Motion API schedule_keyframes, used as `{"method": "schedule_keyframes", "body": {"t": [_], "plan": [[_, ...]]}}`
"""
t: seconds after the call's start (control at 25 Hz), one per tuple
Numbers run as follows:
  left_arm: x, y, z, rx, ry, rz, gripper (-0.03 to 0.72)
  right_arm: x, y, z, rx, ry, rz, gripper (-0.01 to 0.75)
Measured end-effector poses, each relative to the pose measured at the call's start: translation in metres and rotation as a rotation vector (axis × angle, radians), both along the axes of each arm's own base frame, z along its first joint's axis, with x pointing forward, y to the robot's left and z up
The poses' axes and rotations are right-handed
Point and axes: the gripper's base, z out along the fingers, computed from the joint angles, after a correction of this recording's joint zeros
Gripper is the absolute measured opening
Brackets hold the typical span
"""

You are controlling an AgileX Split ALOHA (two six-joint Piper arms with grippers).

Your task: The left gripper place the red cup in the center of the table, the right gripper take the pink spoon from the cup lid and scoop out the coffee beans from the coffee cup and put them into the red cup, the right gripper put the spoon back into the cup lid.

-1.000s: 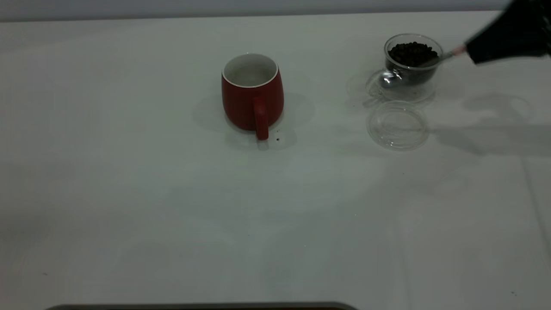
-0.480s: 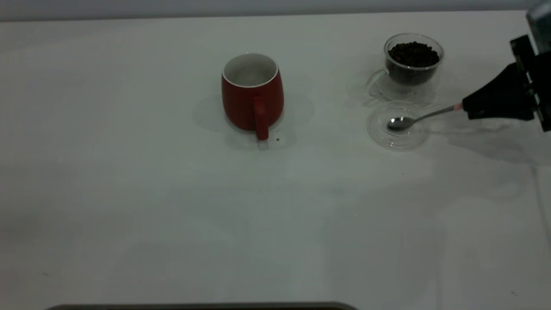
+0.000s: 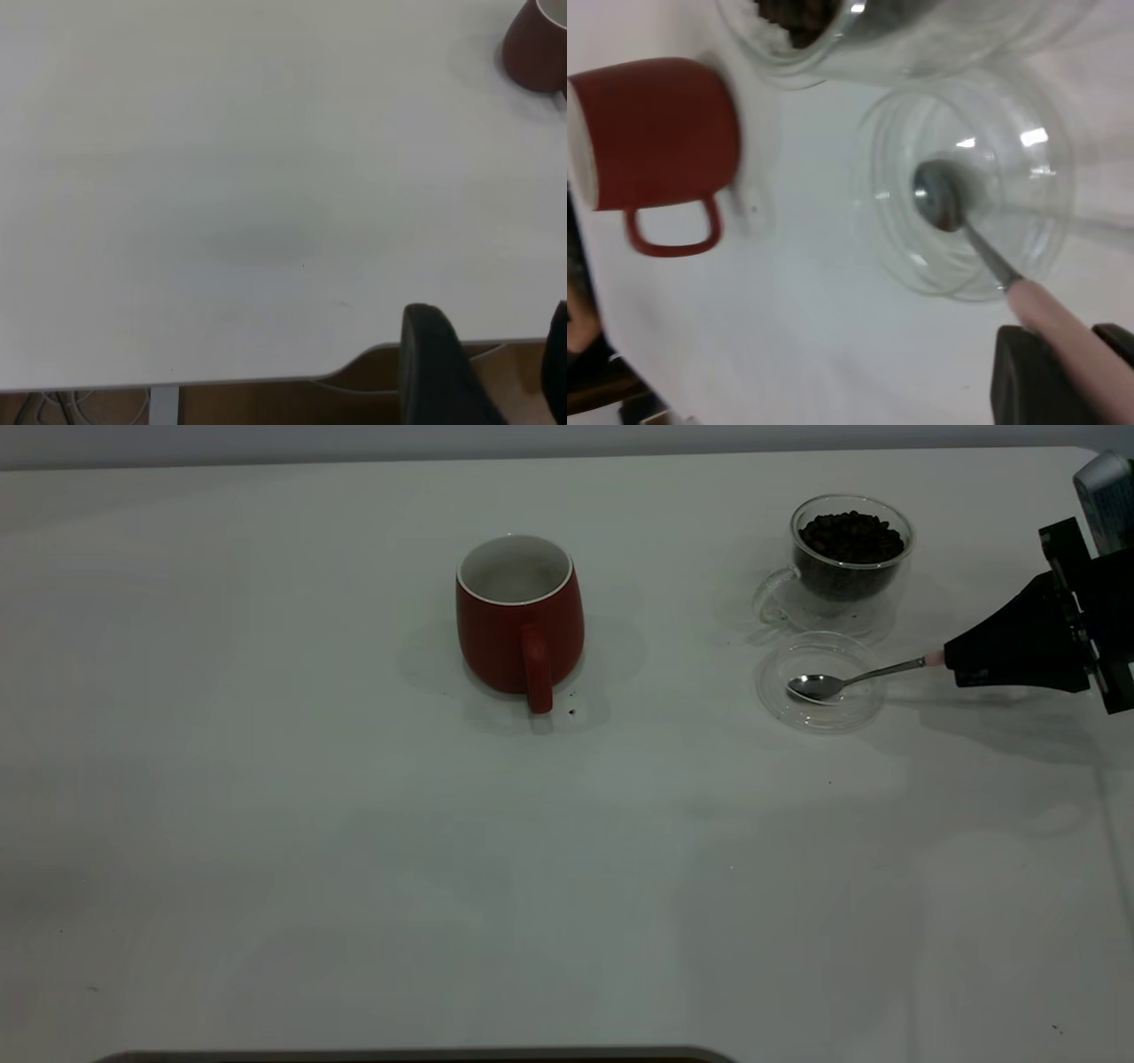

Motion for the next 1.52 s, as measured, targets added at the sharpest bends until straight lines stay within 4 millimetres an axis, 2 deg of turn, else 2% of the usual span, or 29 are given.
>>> {"method": "schedule_keyframes", "body": {"t": [0.2, 0.44, 0.72, 0.84, 0.92, 1.04, 1.12, 1.24, 1.36, 1.52], "plan": [[0.000, 0.000, 0.000, 0.000, 0.000, 0.000, 0.357, -0.001, 0.000, -0.003, -0.019, -0.026, 0.024, 0.391], [0.000, 0.000, 0.000, 0.000, 0.000, 0.000, 0.357, 0.002, 0.000, -0.002, -0.014, -0.051, 0.009, 0.536], [0.000, 0.000, 0.000, 0.000, 0.000, 0.000, 0.357, 0.010, -0.003, -0.001, -0.050, -0.152, -0.030, 0.566], [0.000, 0.000, 0.000, 0.000, 0.000, 0.000, 0.357, 0.016, -0.005, -0.004, -0.143, -0.214, -0.038, 0.566], [0.000, 0.000, 0.000, 0.000, 0.000, 0.000, 0.357, 0.022, -0.004, 0.003, -0.236, -0.266, -0.001, 0.566], [0.000, 0.000, 0.000, 0.000, 0.000, 0.000, 0.357, 0.032, 0.003, 0.033, -0.409, -0.352, 0.092, 0.566], [0.000, 0.000, 0.000, 0.000, 0.000, 0.000, 0.357, 0.037, 0.010, 0.063, -0.546, -0.414, 0.151, 0.566], [0.000, 0.000, 0.000, 0.000, 0.000, 0.000, 0.357, 0.036, 0.027, 0.120, -0.698, -0.505, 0.173, 0.561], [0.000, 0.000, 0.000, 0.000, 0.000, 0.000, 0.357, 0.018, 0.051, 0.167, -0.721, -0.553, 0.169, 0.536], [0.000, 0.000, 0.000, 0.000, 0.000, 0.000, 0.357, -0.026, 0.085, 0.214, -0.526, -0.479, 0.196, 0.493]]}}
